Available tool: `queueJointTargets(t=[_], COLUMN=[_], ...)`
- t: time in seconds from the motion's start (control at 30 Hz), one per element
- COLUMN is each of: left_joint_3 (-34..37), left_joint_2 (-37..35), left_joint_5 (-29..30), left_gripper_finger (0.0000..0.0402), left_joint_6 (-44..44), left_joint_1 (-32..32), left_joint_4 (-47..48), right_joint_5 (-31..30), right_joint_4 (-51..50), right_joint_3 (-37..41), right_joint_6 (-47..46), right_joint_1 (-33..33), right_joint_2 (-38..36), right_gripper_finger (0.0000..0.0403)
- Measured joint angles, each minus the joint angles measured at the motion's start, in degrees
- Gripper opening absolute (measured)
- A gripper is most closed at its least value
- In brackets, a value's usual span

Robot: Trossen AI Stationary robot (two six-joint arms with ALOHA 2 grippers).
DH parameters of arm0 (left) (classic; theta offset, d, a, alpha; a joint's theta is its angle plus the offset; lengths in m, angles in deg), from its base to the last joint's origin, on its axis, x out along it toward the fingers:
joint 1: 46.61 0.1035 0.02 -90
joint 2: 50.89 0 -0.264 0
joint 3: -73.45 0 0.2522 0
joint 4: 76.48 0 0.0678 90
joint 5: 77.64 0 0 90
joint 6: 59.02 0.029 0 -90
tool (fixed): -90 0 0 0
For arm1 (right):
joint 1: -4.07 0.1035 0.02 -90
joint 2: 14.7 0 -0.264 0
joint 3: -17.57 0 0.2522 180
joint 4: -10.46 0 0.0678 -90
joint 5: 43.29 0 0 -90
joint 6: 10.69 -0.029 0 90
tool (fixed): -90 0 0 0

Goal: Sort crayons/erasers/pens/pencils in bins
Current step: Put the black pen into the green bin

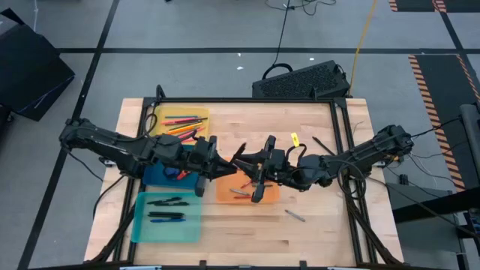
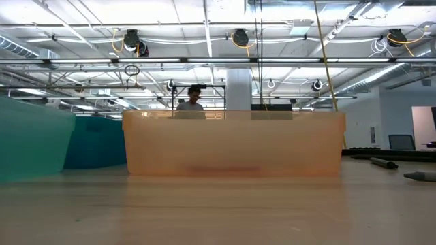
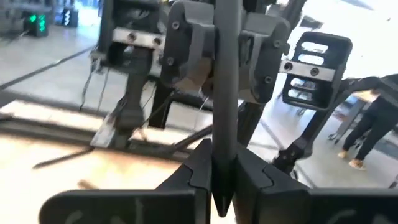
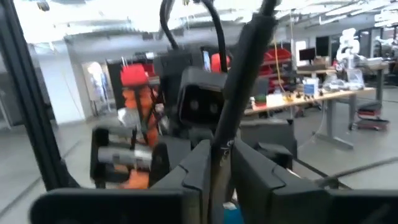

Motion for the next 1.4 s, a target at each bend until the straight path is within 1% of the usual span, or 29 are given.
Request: queueJointTargets(t=[0.13, 0.23, 0.3, 0.37, 0.47, 0.53, 0.6, 0.63, 0.7, 0.8, 0.87, 0.97, 1.03, 1.1, 1.17, 1.27, 1.33, 1.4], left_joint_3=[-0.7, -3.2, -6.0, -8.7, -9.4, -8.9, -7.7, -6.9, -4.9, -1.3, 1.5, 5.6, 8.5, 11.2, 13.5, 15.8, 16.6, 16.7], left_joint_2=[-3.5, -5.9, -7.2, -7.5, -6.2, -4.4, -2.0, -0.6, 2.2, 6.2, 8.6, 10.8, 11.5, 11.5, 11.6, 11.6, 11.6, 11.5], left_joint_5=[2.6, 6.0, 9.3, 11.3, 11.6, 9.9, 7.0, 5.4, 1.4, -4.9, -7.3, -8.1, -8.1, -8.3, -8.3, -8.6, -8.6, -8.6], left_gripper_finger=[0.0027, 0.0027, 0.0027, 0.0027, 0.0027, 0.0027, 0.0027, 0.0027, 0.0027, 0.0027, 0.0027, 0.0033, 0.0036, 0.0037, 0.0039, 0.0041, 0.005, 0.0071], left_joint_6=[-0.8, -3.7, -7.3, -13.3, -25.6, -33.9, -40.2, -42.4, -44.2, -44.5, -43.9, -42.7, -41.3, -40.9, -41.3, -41.5, -41.4, -40.5], left_joint_1=[-1.7, -4.7, -8.2, -13.0, -21.7, -26.8, -31.6, -33.6, -36.9, -39.6, -40.6, -40.9, -40.8, -40.4, -40.2, -40.2, -40.2, -40.2], left_joint_4=[10.2, 24.5, 36.4, 48.9, 64.1, 70.5, 75.8, 77.1, 77.2, 77.3, 77.3, 75.7, 72.7, 69.9, 69.1, 69.2, 69.2, 69.1], right_joint_5=[0.3, 0.4, 0.7, 1.7, 1.1, 0.5, 0.5, 0.5, 1.0, 4.8, 8.9, 13.2, 15.4, 18.3, 20.6, 22.4, 24.1, 26.0], right_joint_4=[-5.3, -12.2, -20.5, -30.7, -47.2, -57.6, -66.5, -70.3, -77.3, -87.9, -95.6, -104.0, -104.5, -102.4, -100.3, -97.3, -93.5, -89.4], right_joint_3=[0.0, 0.0, 0.0, 0.0, 0.0, 0.0, 0.0, 0.0, 0.0, 0.0, 0.0, 1.4, 4.0, 7.1, 10.5, 16.2, 20.1, 23.9], right_joint_6=[-3.5, -7.9, -11.0, -16.6, -31.4, -40.9, -48.2, -51.8, -59.5, -72.2, -81.8, -92.5, -98.8, -101.4, -103.5, -108.2, -109.6, -109.7], right_joint_1=[0.3, 1.7, 3.3, 4.8, 6.0, 6.0, 6.0, 5.9, 5.5, 4.3, 3.2, 1.9, 0.9, -0.5, -1.6, -4.3, -6.7, -9.1], right_joint_2=[-0.4, -1.5, -2.6, -3.5, -4.5, -4.5, -4.3, -4.1, -3.5, -2.0, -0.6, 0.7, 0.9, 0.9, 0.9, 0.9, 0.9, 0.9], right_gripper_finger=[0.0115, 0.0164, 0.0191, 0.021, 0.0225, 0.0226, 0.0224, 0.0222, 0.0217, 0.0209, 0.0207, 0.0206, 0.0206, 0.0206, 0.0205, 0.0205, 0.0205, 0.0201])
